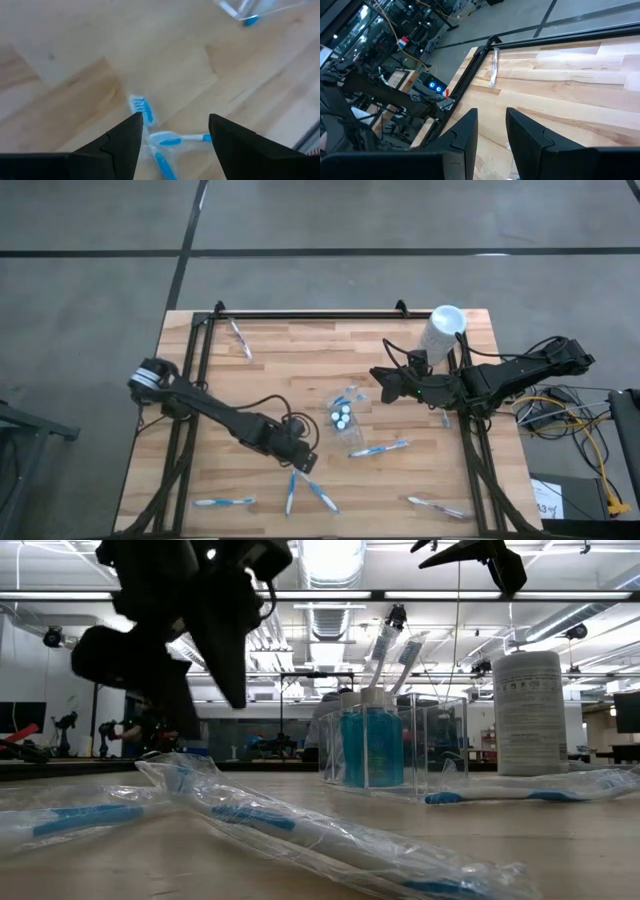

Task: Pick & Place toothbrushing station
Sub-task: Put the blue toothbrush into the left section of the transparent organizer

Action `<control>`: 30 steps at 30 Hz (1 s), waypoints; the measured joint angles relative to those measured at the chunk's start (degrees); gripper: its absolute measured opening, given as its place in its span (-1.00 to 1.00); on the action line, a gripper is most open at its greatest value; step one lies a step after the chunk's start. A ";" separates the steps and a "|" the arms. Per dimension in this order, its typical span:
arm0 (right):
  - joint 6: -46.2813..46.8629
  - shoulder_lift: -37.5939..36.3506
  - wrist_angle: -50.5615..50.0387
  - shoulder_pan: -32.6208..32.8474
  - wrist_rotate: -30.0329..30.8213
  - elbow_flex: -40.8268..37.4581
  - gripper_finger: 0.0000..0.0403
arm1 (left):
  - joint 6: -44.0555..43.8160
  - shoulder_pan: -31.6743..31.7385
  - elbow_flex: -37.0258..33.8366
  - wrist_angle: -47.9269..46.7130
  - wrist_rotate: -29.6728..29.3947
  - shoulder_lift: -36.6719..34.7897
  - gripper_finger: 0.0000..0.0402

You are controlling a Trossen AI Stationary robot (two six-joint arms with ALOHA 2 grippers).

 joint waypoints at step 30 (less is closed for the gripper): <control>0.10 -0.01 0.02 0.00 0.00 0.00 -0.51 | -5.68 -0.14 -0.05 1.96 2.19 7.34 -0.12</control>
